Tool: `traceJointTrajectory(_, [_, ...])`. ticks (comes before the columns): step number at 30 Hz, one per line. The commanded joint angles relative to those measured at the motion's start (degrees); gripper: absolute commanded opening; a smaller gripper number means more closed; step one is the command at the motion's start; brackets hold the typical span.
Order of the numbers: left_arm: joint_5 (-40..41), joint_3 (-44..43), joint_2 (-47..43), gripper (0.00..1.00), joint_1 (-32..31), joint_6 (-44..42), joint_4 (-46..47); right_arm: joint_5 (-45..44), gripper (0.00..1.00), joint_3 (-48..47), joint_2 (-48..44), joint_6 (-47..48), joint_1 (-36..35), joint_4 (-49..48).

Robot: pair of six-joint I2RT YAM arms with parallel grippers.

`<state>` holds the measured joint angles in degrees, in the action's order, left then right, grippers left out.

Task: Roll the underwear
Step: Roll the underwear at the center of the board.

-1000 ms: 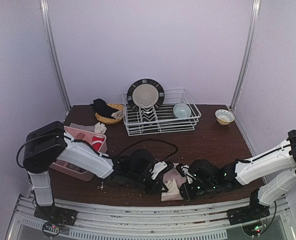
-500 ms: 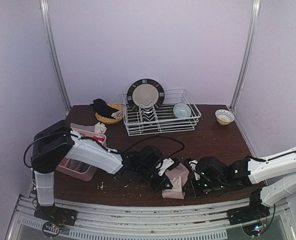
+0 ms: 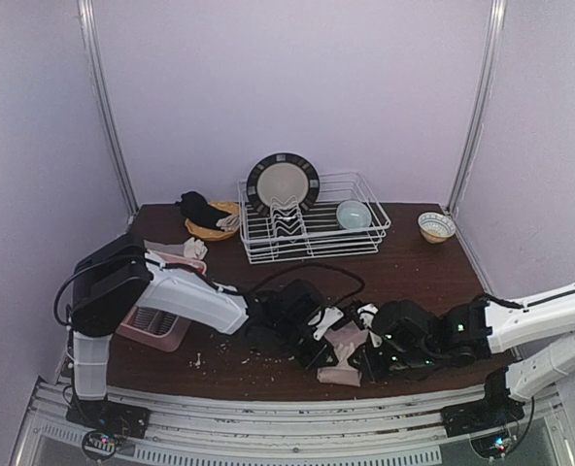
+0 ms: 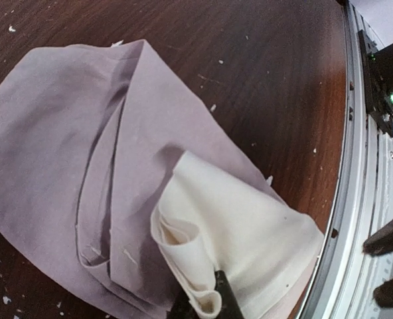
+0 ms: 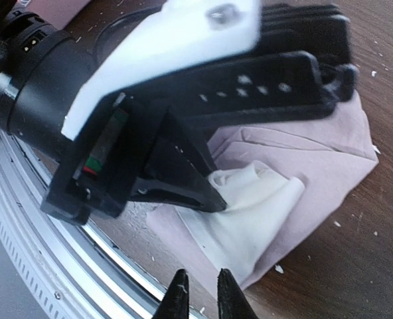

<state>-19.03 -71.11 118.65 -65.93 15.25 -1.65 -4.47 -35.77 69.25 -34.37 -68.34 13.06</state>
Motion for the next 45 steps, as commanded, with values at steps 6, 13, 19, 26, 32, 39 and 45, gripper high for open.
traceJointTrajectory(6, [0.6, -0.3, -0.7, 0.31, 0.4, -1.3, -2.2, 1.1, 0.11, 1.9, 11.9, -1.4, 0.9, -10.1])
traceJointTrajectory(13, [3.6, 1.9, -4.9, 0.47, 0.3, -1.1, -2.4, 0.9, 0.08, 6.8, 13.0, -5.3, 2.3, -13.0])
traceJointTrajectory(19, [5.2, 5.4, -9.3, 0.96, 0.2, -0.7, -1.7, 1.8, 0.08, 9.0, 13.8, -6.6, 2.4, -15.7])
traceJointTrajectory(26, [9.0, 8.6, -14.5, 0.97, 0.0, -0.5, -0.7, 1.6, 0.07, 8.2, 14.0, -6.3, 2.4, -15.8])
traceJointTrajectory(32, [11.3, 9.8, -18.1, 0.69, -2.1, -2.2, 1.8, 0.7, 0.08, 6.7, 8.7, -5.1, 2.4, -12.1])
traceJointTrajectory(39, [9.8, 2.4, -9.9, 0.0, -2.1, -2.8, -1.3, -3.6, 0.15, 5.3, -1.5, -1.4, 2.0, -4.4])
traceJointTrajectory(45, [11.6, 0.6, -4.2, 0.0, -0.6, -0.5, -2.0, -6.0, 0.23, 4.3, -6.4, 3.6, 0.9, -1.1])
